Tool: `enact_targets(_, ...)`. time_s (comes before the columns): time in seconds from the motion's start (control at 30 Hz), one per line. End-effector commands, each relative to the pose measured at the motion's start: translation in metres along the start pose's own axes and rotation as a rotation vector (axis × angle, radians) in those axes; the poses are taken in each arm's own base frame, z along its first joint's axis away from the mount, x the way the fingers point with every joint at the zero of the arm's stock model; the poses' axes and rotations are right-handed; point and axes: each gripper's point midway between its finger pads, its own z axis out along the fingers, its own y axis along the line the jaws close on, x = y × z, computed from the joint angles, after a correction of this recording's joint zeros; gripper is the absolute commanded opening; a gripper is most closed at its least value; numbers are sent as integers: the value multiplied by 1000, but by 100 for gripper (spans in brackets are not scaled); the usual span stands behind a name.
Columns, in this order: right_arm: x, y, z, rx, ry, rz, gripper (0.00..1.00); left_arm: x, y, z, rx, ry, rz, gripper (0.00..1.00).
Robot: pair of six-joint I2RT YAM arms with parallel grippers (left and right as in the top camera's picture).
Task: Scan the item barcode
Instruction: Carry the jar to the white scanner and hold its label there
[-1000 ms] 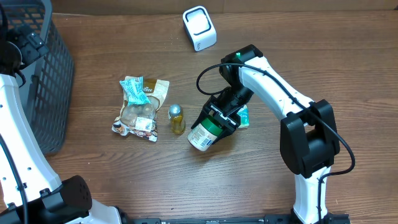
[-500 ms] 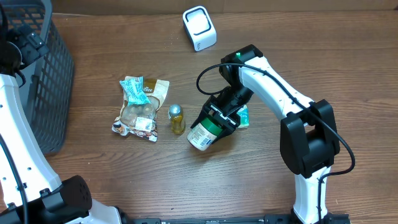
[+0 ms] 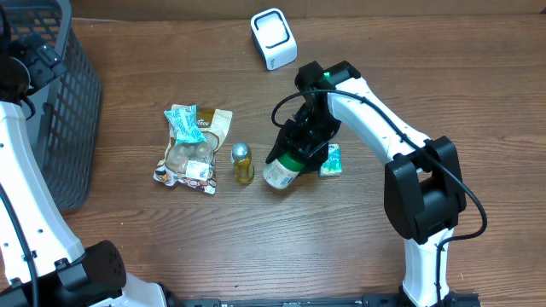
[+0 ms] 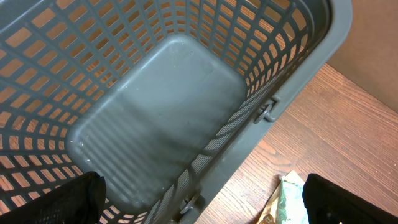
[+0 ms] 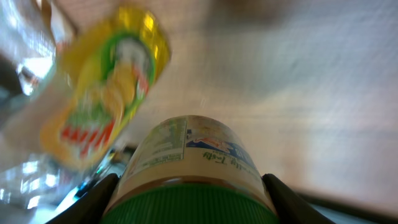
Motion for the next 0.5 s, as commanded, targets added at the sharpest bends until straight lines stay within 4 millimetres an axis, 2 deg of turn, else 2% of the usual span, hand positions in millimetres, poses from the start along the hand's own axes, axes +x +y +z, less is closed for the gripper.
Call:
enact_targets(0.0, -27, -5, -9, 68, -141, -40, 37, -3, 1, 0, -2, -8, 14, 100)
enact_targets(0.07, -42, -1, -12, 64, -207, -71, 32, -3, 1, 0, -2, -8, 14, 99)
enact_targets(0.17, -67, 6, -19, 57, -316, -129, 30, -3, 1, 0, -2, -8, 14, 100)
enact_targets(0.2, -81, 15, -26, 27, -371, -204, 27, -3, 1, 0, -2, -8, 14, 100)
enact_targets(0.3, -100, 24, -39, -22, -446, -233, 26, -3, 1, 0, -2, -8, 14, 100)
enact_targets(0.47, -134, 47, -76, -124, -607, -298, 24, -3, 1, 0, -2, -8, 14, 100)
